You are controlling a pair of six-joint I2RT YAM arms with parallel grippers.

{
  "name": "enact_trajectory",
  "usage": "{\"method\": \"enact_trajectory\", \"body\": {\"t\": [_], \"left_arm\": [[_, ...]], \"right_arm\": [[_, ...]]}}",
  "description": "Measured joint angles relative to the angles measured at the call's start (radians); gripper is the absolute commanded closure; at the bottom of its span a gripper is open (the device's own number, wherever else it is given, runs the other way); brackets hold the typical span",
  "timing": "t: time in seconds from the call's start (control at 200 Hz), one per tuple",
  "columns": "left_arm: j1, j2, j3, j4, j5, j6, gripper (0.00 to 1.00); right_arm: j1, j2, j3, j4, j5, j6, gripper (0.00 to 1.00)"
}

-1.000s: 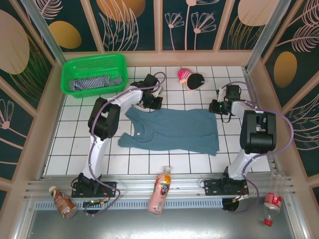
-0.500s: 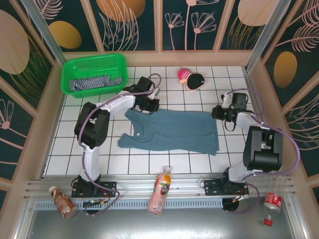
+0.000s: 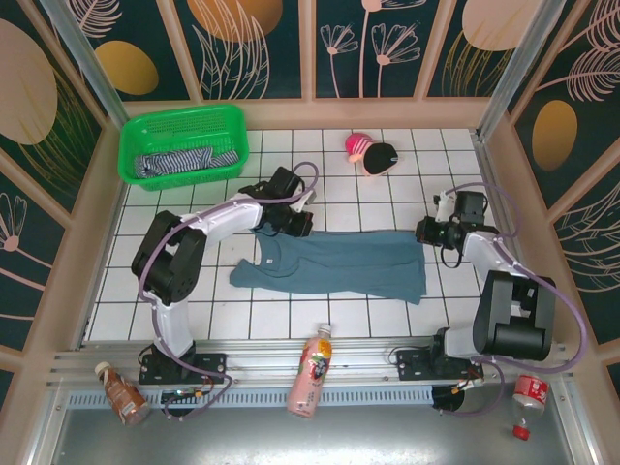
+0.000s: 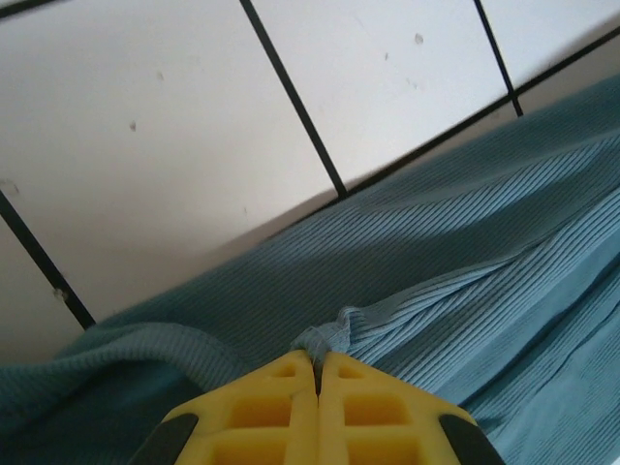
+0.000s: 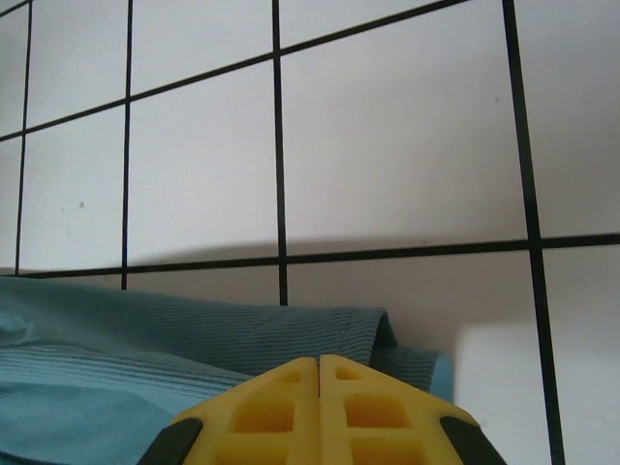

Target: Fold and stack the tank tops

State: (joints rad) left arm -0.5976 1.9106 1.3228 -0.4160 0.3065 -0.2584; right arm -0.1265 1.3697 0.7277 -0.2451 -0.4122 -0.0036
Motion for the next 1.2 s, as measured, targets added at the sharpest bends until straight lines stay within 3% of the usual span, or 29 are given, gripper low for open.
{"method": "enact_trajectory", "body": {"t": [0.17,0.415,0.735,0.931,1.201], "left_arm": [[-0.004,-0.019,-0.043,0.004,-0.001,-0.012,0.98],[-0.005,-0.024,-0.08,0.018,0.0,-0.025,0.96],[-0.033,-0.027,-0.142,0.022,0.012,-0.039,0.89],[-0.038,-0.027,-0.145,0.004,0.011,-0.027,0.67],[-0.037,-0.031,-0.114,-0.068,0.008,-0.017,0.58]], "right_arm": [[0.01,-0.013,0.005,-0.036,0.031,-0.052,0.99],[0.14,-0.033,0.002,-0.114,0.215,-0.215,0.97],[0.212,-0.007,-0.036,-0.125,0.371,-0.288,0.96],[0.242,-0.005,-0.047,-0.13,0.431,-0.311,0.84],[0.3,-0.005,-0.047,-0.18,0.542,-0.358,0.63]]}}
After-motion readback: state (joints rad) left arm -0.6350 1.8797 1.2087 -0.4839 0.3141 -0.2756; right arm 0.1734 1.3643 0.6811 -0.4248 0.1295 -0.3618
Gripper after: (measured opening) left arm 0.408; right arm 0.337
